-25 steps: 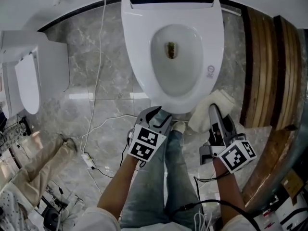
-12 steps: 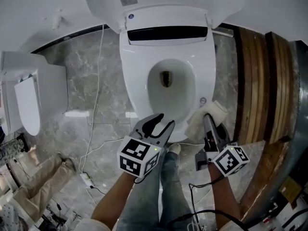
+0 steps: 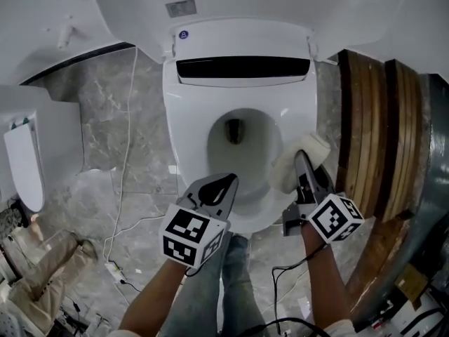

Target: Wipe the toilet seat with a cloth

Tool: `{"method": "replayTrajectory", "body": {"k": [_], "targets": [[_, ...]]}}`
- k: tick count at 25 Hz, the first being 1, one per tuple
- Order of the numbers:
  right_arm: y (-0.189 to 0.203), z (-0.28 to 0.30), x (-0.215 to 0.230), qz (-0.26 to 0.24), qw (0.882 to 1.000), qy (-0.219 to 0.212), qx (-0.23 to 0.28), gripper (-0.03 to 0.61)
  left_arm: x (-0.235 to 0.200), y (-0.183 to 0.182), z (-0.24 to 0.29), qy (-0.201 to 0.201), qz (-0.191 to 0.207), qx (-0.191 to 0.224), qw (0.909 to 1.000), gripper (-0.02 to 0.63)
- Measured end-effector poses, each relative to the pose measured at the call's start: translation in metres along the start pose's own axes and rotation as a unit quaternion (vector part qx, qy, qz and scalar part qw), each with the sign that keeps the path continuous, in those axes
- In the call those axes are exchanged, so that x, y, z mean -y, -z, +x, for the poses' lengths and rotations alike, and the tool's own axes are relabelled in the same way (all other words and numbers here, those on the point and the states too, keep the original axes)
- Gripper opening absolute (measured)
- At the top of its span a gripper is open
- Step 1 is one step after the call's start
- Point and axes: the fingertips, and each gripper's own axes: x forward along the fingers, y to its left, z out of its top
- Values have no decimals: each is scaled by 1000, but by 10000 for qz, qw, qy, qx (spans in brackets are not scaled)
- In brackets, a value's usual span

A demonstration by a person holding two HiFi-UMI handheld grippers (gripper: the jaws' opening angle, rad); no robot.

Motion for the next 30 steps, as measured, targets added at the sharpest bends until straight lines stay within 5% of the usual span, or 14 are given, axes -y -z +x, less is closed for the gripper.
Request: {"method": "replayTrajectory", "body": {"k": [15,30], "targets": [[-45,101,31,-460,9893,1374,167,100,-35,-23,-2,-7,142,-6,9999,12],[-46,87,42,-420,9874,1504,243,100,-13,-14,15,64,46,-93,9999,12]]}}
